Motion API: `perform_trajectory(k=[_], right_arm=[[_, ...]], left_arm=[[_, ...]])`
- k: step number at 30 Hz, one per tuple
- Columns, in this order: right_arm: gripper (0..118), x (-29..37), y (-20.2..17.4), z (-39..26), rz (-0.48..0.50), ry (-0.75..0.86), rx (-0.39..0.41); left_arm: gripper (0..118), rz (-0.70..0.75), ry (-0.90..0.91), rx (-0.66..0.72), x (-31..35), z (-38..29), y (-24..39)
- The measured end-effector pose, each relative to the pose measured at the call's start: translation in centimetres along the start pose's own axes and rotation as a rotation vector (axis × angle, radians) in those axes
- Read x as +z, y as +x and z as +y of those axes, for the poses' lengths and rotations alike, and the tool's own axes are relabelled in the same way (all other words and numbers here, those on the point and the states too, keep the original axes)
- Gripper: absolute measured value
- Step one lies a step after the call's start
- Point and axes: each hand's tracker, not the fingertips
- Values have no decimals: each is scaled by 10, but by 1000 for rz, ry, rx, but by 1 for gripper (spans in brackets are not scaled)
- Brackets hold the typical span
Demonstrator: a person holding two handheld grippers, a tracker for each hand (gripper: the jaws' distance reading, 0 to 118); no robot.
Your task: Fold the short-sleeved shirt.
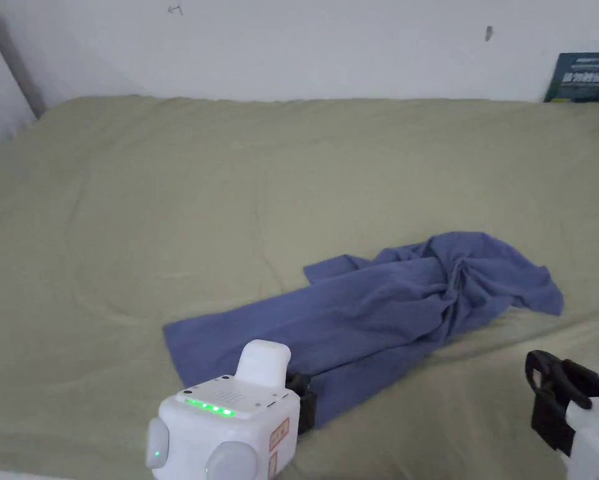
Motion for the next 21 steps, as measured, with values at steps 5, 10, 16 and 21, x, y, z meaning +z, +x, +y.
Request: perform_trajectory(k=[5, 10, 16, 21], right_arm=[[0, 2, -18, -6, 35, -35, 39], [0, -6, -18, -3, 30, -54, 60], [0, -21, -9, 3, 5, -73, 53], [0, -30, 0, 5, -12, -87, 60]], left_arm=[[3, 170, 1, 135, -3, 17, -87], [35, 328, -57, 205, -33, 68, -166], [100, 462, -162, 153, -93, 86, -189], [99, 468, -232, 168, -132, 80, -193]])
